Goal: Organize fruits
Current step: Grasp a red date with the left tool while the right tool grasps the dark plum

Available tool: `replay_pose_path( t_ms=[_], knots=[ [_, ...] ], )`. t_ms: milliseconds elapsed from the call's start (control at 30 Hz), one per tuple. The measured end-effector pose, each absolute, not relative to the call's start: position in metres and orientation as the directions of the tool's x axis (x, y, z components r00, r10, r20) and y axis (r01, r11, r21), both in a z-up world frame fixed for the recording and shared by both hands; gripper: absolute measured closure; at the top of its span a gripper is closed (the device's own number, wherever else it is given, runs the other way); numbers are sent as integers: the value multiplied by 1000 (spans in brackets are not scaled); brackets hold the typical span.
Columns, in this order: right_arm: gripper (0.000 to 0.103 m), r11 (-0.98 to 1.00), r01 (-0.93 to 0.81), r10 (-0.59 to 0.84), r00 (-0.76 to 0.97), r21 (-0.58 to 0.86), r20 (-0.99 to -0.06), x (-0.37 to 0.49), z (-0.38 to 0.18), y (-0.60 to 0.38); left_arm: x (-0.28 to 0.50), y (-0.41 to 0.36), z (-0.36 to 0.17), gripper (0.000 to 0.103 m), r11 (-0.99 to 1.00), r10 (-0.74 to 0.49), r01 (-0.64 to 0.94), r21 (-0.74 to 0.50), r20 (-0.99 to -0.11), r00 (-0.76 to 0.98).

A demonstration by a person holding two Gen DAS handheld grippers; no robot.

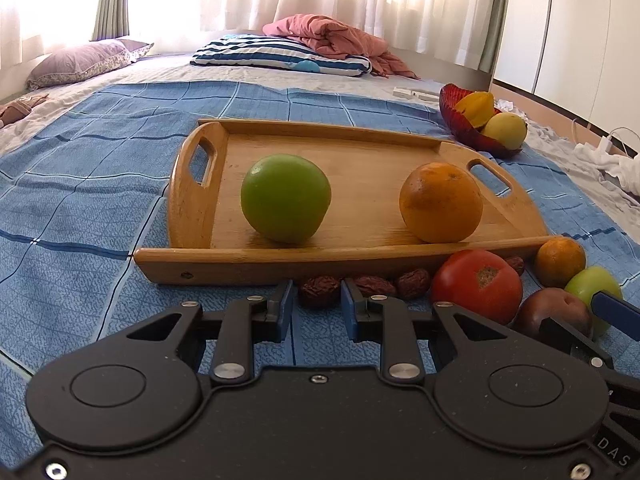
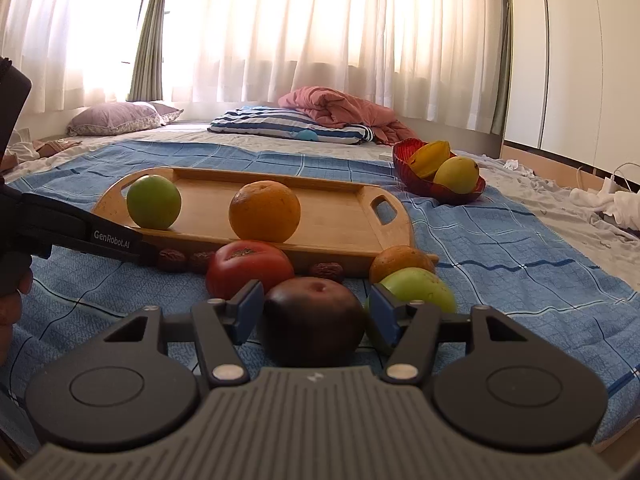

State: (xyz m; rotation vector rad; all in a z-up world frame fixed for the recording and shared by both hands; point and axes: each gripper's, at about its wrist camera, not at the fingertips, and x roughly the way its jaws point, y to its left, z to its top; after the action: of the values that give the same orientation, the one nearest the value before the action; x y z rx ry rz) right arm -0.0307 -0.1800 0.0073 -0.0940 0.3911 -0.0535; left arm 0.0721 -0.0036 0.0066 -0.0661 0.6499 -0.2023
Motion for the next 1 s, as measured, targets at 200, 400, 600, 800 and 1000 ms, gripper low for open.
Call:
replay_pose_path(
  t_ms=[200, 400, 600, 800, 1000],
  knots=[
    [34, 994, 10, -53, 920, -113, -387, -28, 4, -178, 77, -3, 4, 79, 975, -221, 153, -163, -602, 767],
    [29, 992, 10, -58, 918, -122, -393, -23, 3, -178, 73, -10, 7, 80, 978, -210, 165, -130, -594, 777],
    [27, 983, 7, -79, 915, -181, -396, -19, -1, -171, 66, -14, 13, 80, 980, -197, 177, -92, -581, 790],
    [27, 971, -1, -101, 907, -241, -410, -13, -2, -165, 60, -15, 19, 80, 980, -192, 185, -72, -569, 800],
    [39, 973, -4, -94, 904, -229, -417, -15, 1, -168, 54, -15, 23, 80, 983, -173, 178, -46, -561, 810]
  ],
)
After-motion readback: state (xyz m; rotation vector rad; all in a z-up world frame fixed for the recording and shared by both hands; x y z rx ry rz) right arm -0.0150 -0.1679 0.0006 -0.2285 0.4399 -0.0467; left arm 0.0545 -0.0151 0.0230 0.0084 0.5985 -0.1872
